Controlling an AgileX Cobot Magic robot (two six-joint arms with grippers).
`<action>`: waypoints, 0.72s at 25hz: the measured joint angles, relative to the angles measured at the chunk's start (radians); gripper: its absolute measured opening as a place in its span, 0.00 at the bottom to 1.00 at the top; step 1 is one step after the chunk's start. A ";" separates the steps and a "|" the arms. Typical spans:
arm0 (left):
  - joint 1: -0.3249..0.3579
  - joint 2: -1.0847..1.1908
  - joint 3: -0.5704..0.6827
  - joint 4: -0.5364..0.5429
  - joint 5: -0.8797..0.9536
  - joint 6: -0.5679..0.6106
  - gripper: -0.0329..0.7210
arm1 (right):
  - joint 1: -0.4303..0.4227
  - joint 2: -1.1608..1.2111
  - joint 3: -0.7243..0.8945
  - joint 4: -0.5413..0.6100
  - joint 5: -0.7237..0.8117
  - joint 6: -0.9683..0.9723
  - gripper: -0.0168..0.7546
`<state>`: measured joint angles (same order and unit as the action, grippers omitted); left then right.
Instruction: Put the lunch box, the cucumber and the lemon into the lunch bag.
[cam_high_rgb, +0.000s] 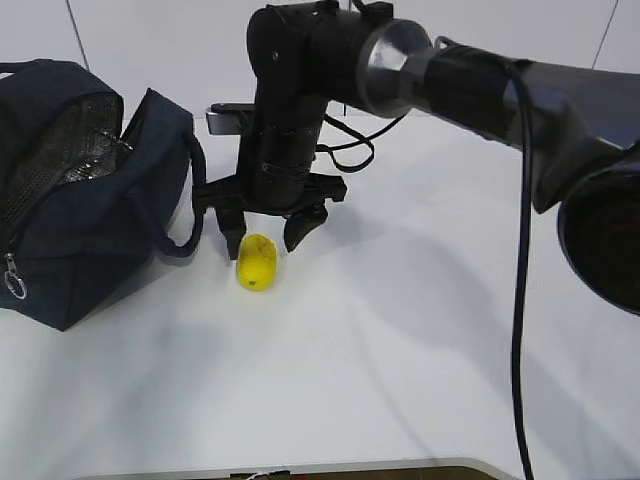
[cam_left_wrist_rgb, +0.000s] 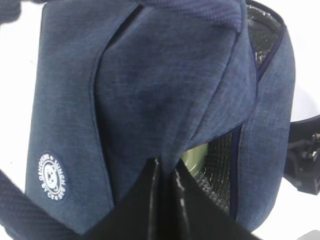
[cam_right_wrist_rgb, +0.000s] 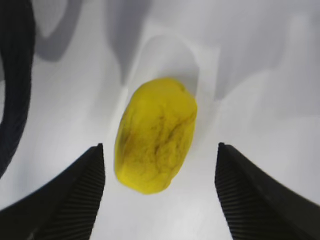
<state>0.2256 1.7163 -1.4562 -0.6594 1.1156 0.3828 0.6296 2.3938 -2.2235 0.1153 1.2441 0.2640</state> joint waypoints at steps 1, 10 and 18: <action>0.000 0.000 0.000 0.000 0.000 0.000 0.03 | 0.000 0.002 0.000 -0.002 0.000 0.000 0.73; 0.000 0.000 0.000 0.002 0.000 -0.002 0.03 | 0.000 0.012 0.000 -0.042 -0.072 0.019 0.73; 0.000 0.000 0.000 0.006 0.000 -0.002 0.03 | 0.000 0.012 0.000 -0.042 -0.088 0.035 0.73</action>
<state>0.2256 1.7163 -1.4562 -0.6536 1.1156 0.3807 0.6296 2.4059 -2.2235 0.0731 1.1564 0.2986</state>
